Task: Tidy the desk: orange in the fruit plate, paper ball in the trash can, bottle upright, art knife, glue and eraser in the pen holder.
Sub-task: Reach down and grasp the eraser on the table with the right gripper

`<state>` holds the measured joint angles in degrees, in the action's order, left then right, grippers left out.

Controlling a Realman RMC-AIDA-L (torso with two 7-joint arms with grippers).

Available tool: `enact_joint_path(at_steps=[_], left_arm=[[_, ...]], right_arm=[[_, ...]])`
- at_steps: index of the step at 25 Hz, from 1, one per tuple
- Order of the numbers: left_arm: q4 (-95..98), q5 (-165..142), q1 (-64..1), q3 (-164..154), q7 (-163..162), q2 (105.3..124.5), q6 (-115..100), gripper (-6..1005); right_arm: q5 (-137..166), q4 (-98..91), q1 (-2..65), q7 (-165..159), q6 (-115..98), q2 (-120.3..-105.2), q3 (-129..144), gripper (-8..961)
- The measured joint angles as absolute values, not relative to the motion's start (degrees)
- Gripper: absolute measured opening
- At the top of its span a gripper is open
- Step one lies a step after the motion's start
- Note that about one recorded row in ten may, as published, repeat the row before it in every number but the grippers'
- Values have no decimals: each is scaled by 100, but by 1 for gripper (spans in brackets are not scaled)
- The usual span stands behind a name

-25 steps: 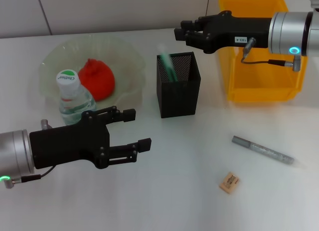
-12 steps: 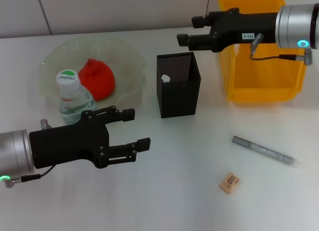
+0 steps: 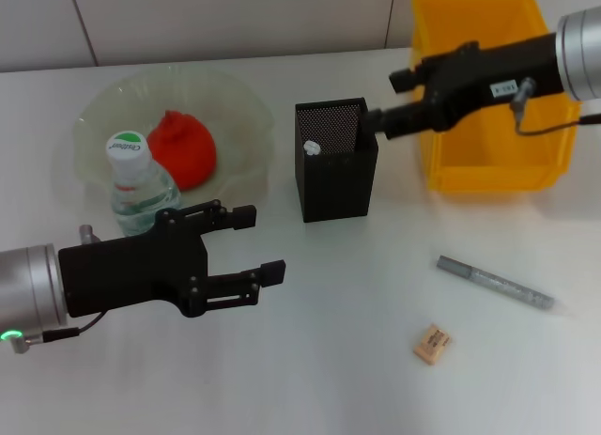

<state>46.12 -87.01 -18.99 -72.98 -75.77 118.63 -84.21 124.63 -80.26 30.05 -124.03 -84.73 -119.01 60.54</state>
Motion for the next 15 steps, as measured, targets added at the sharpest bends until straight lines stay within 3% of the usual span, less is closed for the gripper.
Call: enact_joint_path(at_steps=[15], left_arm=[[4560, -8716, -1880, -7365, -7469, 11863, -8466, 793]], right_arm=[[14034, -9521, 2928, -14069, -9988, -11925, 7222, 753]])
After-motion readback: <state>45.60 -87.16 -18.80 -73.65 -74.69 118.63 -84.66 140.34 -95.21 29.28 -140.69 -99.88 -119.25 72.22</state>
